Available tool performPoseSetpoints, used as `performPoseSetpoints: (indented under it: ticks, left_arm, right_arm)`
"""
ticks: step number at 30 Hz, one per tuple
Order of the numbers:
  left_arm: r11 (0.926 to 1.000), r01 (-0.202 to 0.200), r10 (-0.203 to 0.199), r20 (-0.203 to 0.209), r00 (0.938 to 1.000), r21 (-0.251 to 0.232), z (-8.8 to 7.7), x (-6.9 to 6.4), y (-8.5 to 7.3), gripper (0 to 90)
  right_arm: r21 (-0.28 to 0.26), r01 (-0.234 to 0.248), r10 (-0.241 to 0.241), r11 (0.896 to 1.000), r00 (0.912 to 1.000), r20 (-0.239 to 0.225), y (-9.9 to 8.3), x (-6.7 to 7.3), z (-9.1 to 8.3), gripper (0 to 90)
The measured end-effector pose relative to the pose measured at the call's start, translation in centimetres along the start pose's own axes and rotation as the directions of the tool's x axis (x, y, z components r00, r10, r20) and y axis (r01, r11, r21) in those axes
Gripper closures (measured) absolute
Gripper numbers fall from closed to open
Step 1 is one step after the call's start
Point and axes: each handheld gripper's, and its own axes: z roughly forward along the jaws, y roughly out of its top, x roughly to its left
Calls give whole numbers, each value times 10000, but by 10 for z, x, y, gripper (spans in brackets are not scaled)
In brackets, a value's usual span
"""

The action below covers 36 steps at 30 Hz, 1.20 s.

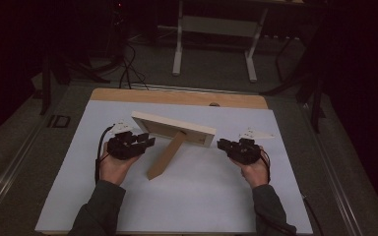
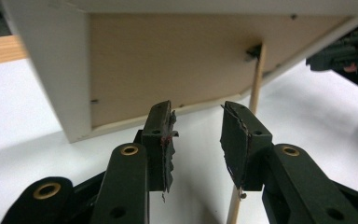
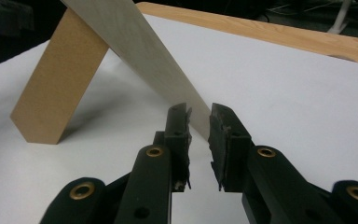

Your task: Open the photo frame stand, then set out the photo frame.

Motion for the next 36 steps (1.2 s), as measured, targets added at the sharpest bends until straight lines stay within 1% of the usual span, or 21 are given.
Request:
performPoseSetpoints:
  ticks: [4, 6, 8, 11, 12, 13, 15, 20, 21, 22, 23, 24, 27, 34, 36]
  left_arm:
    - [9994, 301, -304, -131, 9995, -173, -2, 6, 1, 647]
    - [9988, 443, -448, -239, 9987, -213, -3, 9, 2, 648]
    - [9985, 497, -506, -407, 9979, -214, -3, 10, 3, 650]
    - [9983, 541, -551, -516, 9971, -197, -2, 12, 4, 658]
    - [9983, 564, -573, -572, 9967, -173, -1, 13, 5, 666]
    - [9980, 621, -627, -610, 9962, -132, 0, 14, 6, 677]
    - [9981, 618, -623, -683, 9957, -83, 0, 15, 6, 691]
    - [9985, 544, -547, -957, 9939, -61, 3, 14, 9, 785]
    - [9985, 544, -547, -957, 9939, -61, 3, 14, 9, 810]
    - [9988, 476, -482, -1062, 9932, -79, 5, 13, 11, 810]
    - [9989, 463, -469, -1082, 9930, -87, 6, 13, 11, 868]
    - [9990, 445, -454, -1110, 9928, -108, 6, 13, 12, 893]
    - [9986, 532, -535, -1167, 9917, -59, 10, 14, 14, 900]
    - [9987, 508, -510, -1126, 9923, -43, 15, 10, 17, 900]
    - [9987, 504, -505, -1131, 9923, -43, 16, 9, 19, 900]
  right_arm:
    - [-45, -45, 45, 10000, 9999, 127, 3, -2, 2, 769]
    - [-60, -230, 231, 9997, 9995, 218, 4, -4, 3, 770]
    - [-102, -319, 322, 9994, 9992, 245, 5, -6, 4, 769]
    - [-125, -415, 419, 9991, 9987, 274, 5, -7, 5, 769]
    - [-230, -626, 633, 9978, 9975, 317, 8, -10, 9, 775]
    - [-236, -691, 700, 9973, 9968, 379, 9, -11, 11, 784]
    - [-216, -756, 764, 9969, 9963, 392, 10, -12, 13, 797]
    - [-337, -795, 813, 9963, 9951, 558, 14, -12, 20, 894]
    - [-337, -795, 813, 9963, 9951, 558, 14, -12, 20, 894]
    - [-346, -777, 795, 9964, 9953, 545, 15, -11, 21, 896]
    - [-254, -748, 762, 9969, 9955, 570, 18, -10, 24, 897]
    - [-210, -719, 731, 9972, 9955, 598, 19, -9, 26, 898]
    - [-133, -787, 793, 9968, 9951, 598, 22, -9, 31, 898]
    - [-63, -860, 862, 9963, 9952, 464, 23, -7, 37, 898]
    - [-48, -936, 938, 9956, 9950, 348, 22, -7, 38, 898]
